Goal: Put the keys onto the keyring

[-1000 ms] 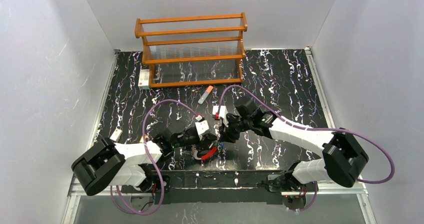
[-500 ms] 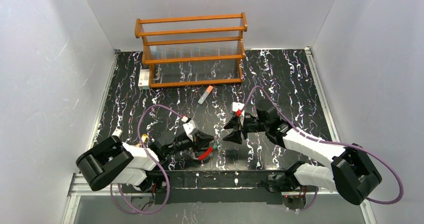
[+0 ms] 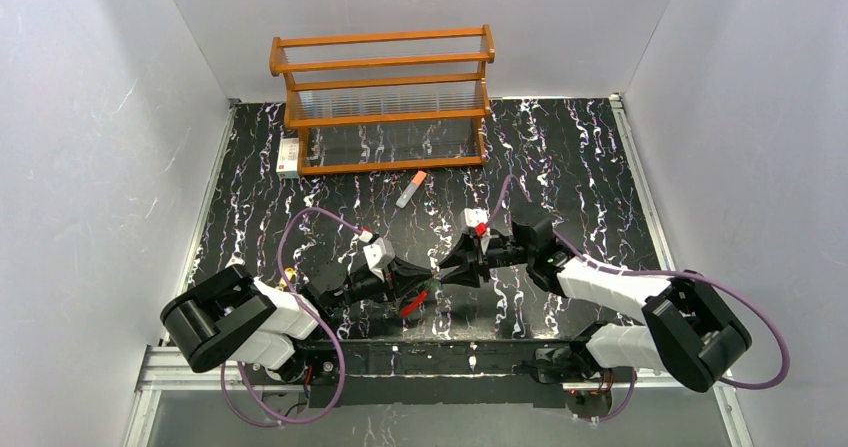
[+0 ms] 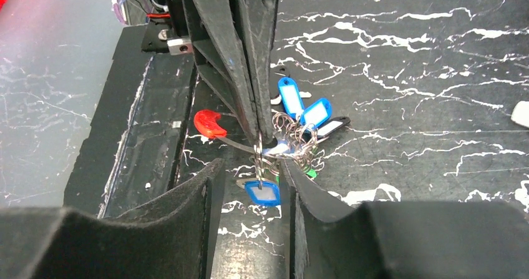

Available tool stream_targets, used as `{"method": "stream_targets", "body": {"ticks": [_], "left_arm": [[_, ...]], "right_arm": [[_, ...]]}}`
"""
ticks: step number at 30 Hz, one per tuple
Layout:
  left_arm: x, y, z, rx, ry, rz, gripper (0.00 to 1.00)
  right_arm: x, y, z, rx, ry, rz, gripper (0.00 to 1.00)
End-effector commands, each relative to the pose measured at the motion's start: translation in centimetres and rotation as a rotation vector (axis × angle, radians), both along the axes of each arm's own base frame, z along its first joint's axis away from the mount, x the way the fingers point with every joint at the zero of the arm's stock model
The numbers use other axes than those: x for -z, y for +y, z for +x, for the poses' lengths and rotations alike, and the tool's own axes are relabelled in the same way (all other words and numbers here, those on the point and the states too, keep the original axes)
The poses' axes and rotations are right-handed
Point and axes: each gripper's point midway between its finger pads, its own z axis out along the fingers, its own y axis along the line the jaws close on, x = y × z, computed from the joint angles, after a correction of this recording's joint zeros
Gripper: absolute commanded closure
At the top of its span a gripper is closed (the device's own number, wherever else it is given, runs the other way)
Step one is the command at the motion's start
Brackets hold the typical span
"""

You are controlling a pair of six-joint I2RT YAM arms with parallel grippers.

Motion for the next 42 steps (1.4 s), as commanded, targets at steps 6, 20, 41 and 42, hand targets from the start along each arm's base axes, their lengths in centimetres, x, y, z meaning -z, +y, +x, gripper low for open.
{"method": "stream_targets", "body": {"ticks": [6,20,41,42], "left_arm": [[-2.3,-0.4,0.0,0.016,-0.057,-0.065,1.0],[-2.1,-0.5,0.1,0.016,-0.055,-0.057,1.0],[-0.9,0.4,1.5,-0.048,-0.15,0.084,0.63],[-0.8,0.4,1.5,-0.043,-0.154,0.093,0.64]], "right_arm": [[-0.3,1.1,0.7,-0.022,-0.002,0.041,0.61],[-0.5,1.1,0.7,-0.026,0.007,0.046,0.99],[5.3,-2.2,1.0,0.05,0.061,-0.39,0.99],[5.4,-2.2,1.1,0.053,0.062,-0.415,0.99]]}}
